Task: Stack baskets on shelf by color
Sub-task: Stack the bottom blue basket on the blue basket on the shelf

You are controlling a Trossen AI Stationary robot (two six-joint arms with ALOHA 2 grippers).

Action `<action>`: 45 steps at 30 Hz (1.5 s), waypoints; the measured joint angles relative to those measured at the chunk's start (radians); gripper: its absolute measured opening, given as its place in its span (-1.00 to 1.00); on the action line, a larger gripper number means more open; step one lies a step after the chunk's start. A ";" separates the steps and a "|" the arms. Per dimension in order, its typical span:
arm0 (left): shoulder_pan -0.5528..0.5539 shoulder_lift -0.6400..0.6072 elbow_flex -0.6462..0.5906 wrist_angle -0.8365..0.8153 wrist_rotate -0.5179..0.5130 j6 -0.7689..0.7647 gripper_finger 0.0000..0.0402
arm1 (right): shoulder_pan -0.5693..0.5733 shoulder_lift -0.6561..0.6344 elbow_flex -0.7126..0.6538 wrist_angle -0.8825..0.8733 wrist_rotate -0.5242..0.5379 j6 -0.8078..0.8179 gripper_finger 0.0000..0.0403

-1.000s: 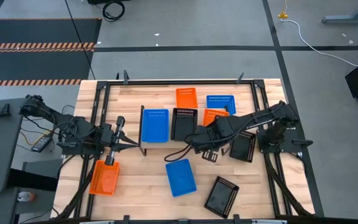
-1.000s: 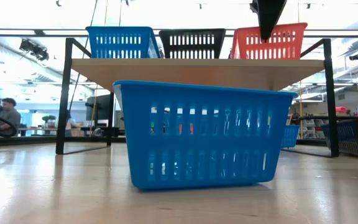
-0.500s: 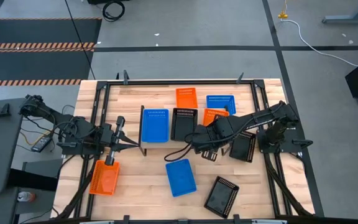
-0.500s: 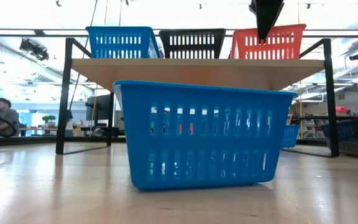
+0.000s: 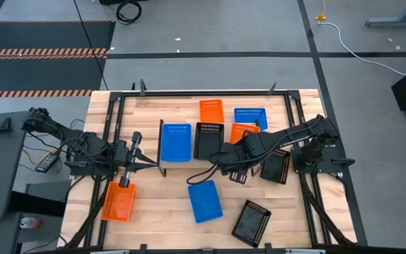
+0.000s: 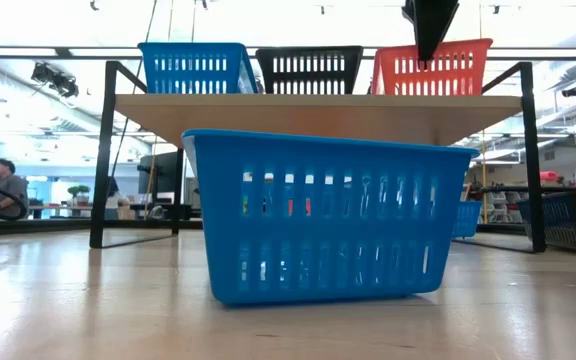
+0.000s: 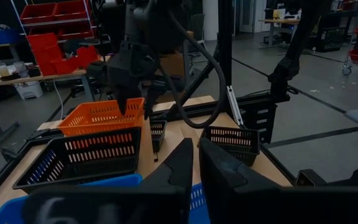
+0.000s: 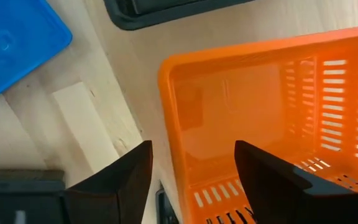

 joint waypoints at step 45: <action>0.000 0.000 0.000 0.000 0.000 0.000 -0.84 | 0.010 0.000 0.075 0.000 -0.023 0.015 0.16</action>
